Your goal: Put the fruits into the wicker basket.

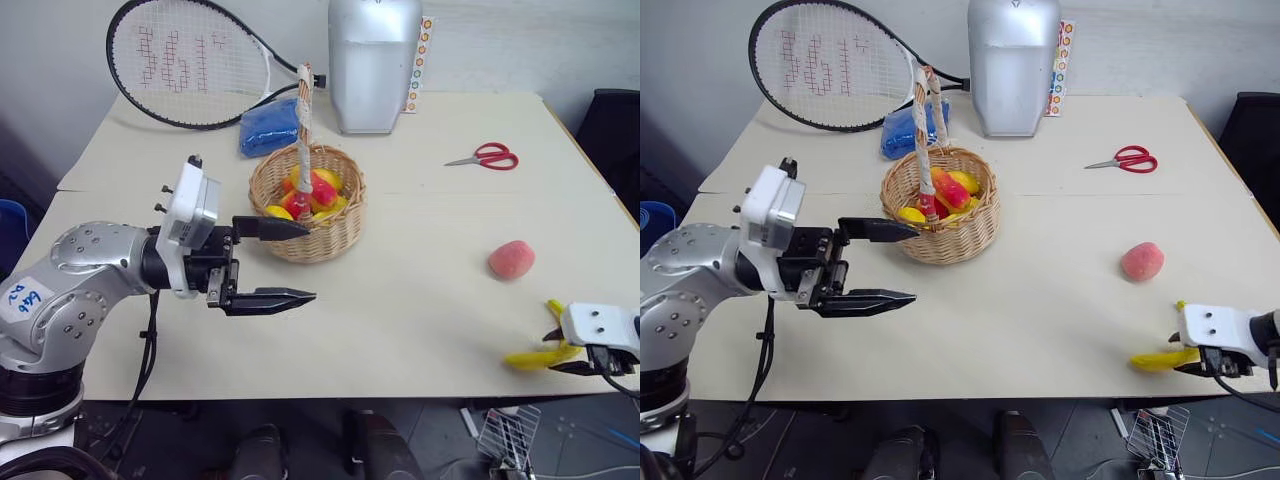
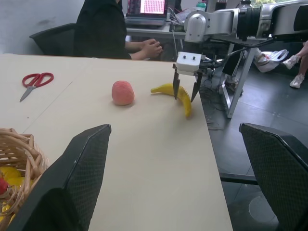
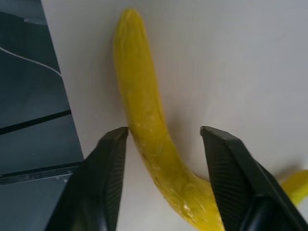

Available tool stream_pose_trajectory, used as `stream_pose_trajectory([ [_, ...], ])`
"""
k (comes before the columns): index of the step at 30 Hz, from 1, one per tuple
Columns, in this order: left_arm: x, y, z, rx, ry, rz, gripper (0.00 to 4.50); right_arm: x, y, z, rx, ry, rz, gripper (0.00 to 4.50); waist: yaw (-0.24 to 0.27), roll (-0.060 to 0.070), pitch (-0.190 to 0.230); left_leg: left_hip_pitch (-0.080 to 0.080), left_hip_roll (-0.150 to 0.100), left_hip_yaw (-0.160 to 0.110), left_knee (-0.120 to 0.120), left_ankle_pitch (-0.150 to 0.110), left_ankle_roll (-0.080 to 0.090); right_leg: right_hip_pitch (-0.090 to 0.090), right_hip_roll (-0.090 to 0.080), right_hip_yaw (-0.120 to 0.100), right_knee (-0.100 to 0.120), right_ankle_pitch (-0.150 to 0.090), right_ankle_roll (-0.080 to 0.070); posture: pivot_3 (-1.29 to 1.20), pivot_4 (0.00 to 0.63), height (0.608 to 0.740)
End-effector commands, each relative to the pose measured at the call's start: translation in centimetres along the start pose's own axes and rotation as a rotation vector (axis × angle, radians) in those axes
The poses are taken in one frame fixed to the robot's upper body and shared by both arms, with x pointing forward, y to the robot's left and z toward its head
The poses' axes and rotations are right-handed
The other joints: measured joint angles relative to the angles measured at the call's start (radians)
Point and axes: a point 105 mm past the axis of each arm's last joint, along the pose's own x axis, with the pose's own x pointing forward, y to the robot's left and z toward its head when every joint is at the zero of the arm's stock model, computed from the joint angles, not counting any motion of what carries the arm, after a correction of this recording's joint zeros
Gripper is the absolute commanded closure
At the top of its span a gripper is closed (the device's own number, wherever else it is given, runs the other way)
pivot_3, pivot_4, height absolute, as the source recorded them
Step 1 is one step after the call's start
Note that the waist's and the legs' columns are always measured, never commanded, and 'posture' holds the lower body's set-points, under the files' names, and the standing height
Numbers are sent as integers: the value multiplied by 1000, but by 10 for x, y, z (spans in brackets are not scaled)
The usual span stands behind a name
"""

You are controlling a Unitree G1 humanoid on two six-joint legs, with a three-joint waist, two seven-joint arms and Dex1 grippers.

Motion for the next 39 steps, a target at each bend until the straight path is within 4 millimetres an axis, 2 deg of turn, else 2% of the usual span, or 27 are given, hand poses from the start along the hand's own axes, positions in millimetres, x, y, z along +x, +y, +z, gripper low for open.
stream_pose_trajectory([
  [1, -1, -4, 12, 55, -4, 1, 0, -4, -4, 3, -9, -12, -11, 3536, 0, 0, 0, 0, 0, 0, 0, 0, 0, 0, 0, 0, 0, 0, 0, 0, 150, 740],
  [2, -2, -3, 12, 56, -4, 3, 0, -4, -5, 4, -6, -18, -12, 3943, 0, 0, 0, 0, 0, 0, 0, 0, 0, 0, 0, 0, 0, 0, 0, 0, 150, 740],
  [3, -2, -2, 12, 57, -4, 6, 0, -6, -5, 6, -2, -30, -14, 4137, 0, 0, 0, 0, 0, 0, 0, 0, 0, 0, 0, 0, 0, 0, 0, 0, 150, 740],
  [6, -5, 2, 12, 58, -6, 23, 0, -16, 0, 27, 67, -158, 32, 4164, 0, 0, 0, 0, 0, 0, 0, 0, -1, 0, 0, 0, 1, 0, 0, 0, 150, 740],
  [8, -9, 6, 13, 58, -7, 49, 0, -29, -4, 58, 112, -312, 30, 4164, -2, 0, 0, 0, 1, 0, 0, 0, -1, 0, 0, 0, 1, 0, 0, 0, 150, 740],
  [10, -15, 12, 16, 52, -21, 83, 0, -49, -11, 102, 152, -507, 18, 4164, -5, 1, 0, 1, 2, 1, 0, 0, -1, 0, 0, 1, 2, 0, 0, 0, 150, 740],
  [11, -17, 13, 17, 50, -28, 94, 0, -56, -14, 117, 172, -570, 14, 4164, -7, 1, 0, 1, 3, 1, 0, 0, -1, 0, 0, 1, 2, 0, 0, 0, 150, 740],
  [12, -20, 15, 18, 50, -32, 105, 0, -64, -20, 134, 181, -651, -7, 4164, -6, 1, 0, 1, 4, 0, 0, 0, -1, 0, 0, 2, 3, 0, 0, 0, 150, 740],
  [14, -24, 18, 19, 62, -22, 130, 0, -80, -44, 165, 209, -820, -108, 4164, -5, 0, 0, 1, 4, 0, 0, 0, -1, -1, 0, 1, 3, 0, 0, 0, 150, 740],
  [17, -28, 22, 21, 70, -19, 148, 0, -95, -81, 193, 301, -984, -217, 4164, -7, -1, 0, 0, 4, 0, 0, 0, -1, -1, -1, 1, 2, 1, -2, 0, 150, 740],
  [19, -30, 23, 26, 72, -25, 150, 0, -92, -105, 213, 358, -1060, -264, 4164, -4, -2, 0, -1, 3, 0, -1, 0, -2, -2, -2, 1, 1, 0, -2, 0, 150, 740],
  [21, -31, 26, 29, 77, -32, 156, 0, -79, -131, 238, 416, -1112, -319, 4164, -2, -2, 0, -4, 4, 0, 0, 0, -2, -5, -3, 0, 1, 0, -3, 0, 150, 740],
  [23, -30, 28, 31, 79, -38, 163, 0, -69, -149, 256, 464, -1140, -360, 4164, -3, -2, 0, -4, 3, 2, 0, 0, -2, -6, -3, 1, 2, 0, -3, 0, 150, 740],
  [27, -27, 27, 33, 94, -42, 161, 0, -61, -181, 293, 666, -1273, -369, 4164, -5, -2, 0, -17, 4, 4, 1, 1, -2, -22, -3, 1, 12, 0, -3, 0, 150, 740],
  [30, -27, 26, 33, 99, -37, 164, 0, -54, -186, 311, 704, -1299, -335, 4164, -6, -2, 0, -24, 4, 4, 2, 2, -2, -31, -3, 1, 18, 0, -2, 0, 150, 740],
  [33, -31, 26, 32, 104, -28, 181, 0, -46, -191, 322, 720, -1300, -332, 4164, -6, -2, 0, -26, 3, 3, 2, 2, -1, -32, -3, 1, 18, 0, -2, 0, 150, 740],
  [39, -33, 24, 31, 110, -26, 207, 0, -45, -173, 356, 655, -1359, -192, 4164, -20, -2, 0, -25, 2, 5, 2, 4, 0, -32, -3, 0, 18, 1, -1, 0, 150, 740],
])
